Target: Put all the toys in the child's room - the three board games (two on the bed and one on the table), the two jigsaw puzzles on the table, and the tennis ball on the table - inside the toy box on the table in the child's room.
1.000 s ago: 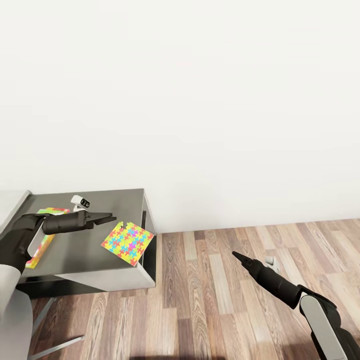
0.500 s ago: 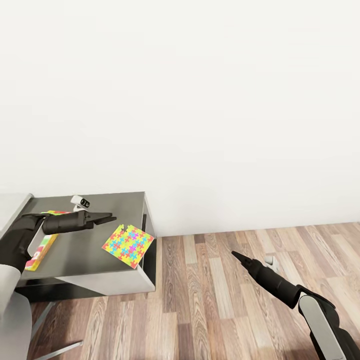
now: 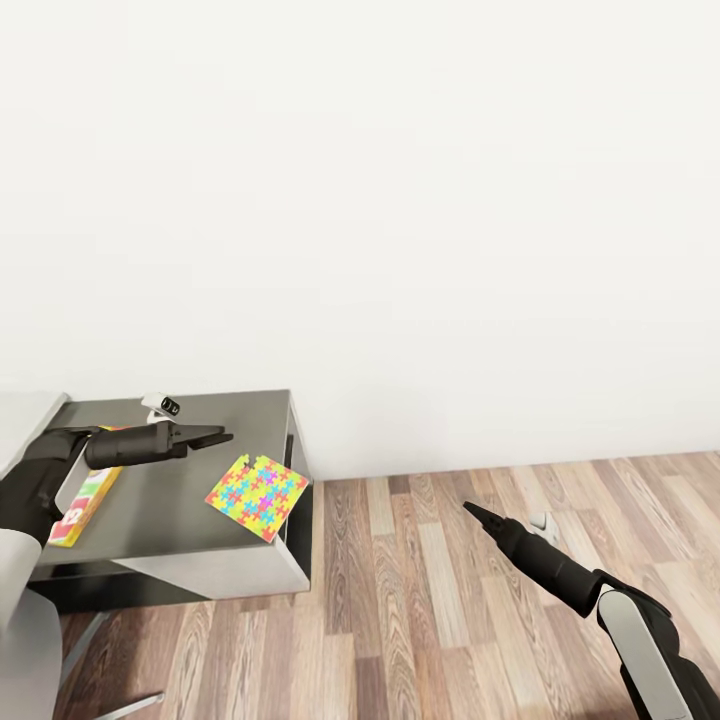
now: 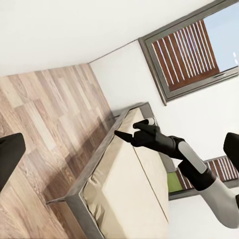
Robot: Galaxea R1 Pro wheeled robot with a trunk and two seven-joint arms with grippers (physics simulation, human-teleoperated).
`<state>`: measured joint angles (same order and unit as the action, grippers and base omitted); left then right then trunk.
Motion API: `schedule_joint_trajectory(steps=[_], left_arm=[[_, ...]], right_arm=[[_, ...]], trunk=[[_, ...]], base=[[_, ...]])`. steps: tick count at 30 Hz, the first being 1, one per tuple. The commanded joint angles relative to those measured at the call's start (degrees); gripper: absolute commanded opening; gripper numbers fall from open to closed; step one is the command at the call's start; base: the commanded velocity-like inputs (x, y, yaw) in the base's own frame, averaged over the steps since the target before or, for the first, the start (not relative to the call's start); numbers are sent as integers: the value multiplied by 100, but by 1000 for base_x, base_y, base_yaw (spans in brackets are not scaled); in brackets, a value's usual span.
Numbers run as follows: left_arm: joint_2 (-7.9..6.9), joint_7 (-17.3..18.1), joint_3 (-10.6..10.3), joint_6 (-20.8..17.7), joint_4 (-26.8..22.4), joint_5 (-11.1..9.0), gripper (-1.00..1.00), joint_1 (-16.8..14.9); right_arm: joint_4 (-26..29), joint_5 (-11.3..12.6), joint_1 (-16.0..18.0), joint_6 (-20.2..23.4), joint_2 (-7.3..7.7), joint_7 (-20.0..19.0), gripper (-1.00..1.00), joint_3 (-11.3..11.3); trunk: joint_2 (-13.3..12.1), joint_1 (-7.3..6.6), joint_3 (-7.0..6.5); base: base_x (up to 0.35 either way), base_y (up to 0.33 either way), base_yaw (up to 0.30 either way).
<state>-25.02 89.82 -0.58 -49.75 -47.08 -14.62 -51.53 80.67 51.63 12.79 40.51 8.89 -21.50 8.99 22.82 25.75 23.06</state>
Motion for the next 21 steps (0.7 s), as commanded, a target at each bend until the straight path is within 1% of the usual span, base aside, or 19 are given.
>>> schedule_joint_trajectory(steps=[1, 14, 21], left_arm=[[-3, 18, -8, -61, 2, -5, 100, -4], [6, 18, -17, -78, 2, -6, 100, -3], [47, 18, -12, -78, 5, 2, 100, -3]], right_arm=[[2, 10, 4, 36, 1, -13, 100, 11], [1, 8, 4, 45, 5, -20, 100, 27], [1, 6, 4, 44, 1, -16, 100, 22]], trunk=[[9, 3, -1], [9, 3, -125], [9, 3, -192]], base=[[0, 0, 0], [0, 0, 0], [0, 0, 0]])
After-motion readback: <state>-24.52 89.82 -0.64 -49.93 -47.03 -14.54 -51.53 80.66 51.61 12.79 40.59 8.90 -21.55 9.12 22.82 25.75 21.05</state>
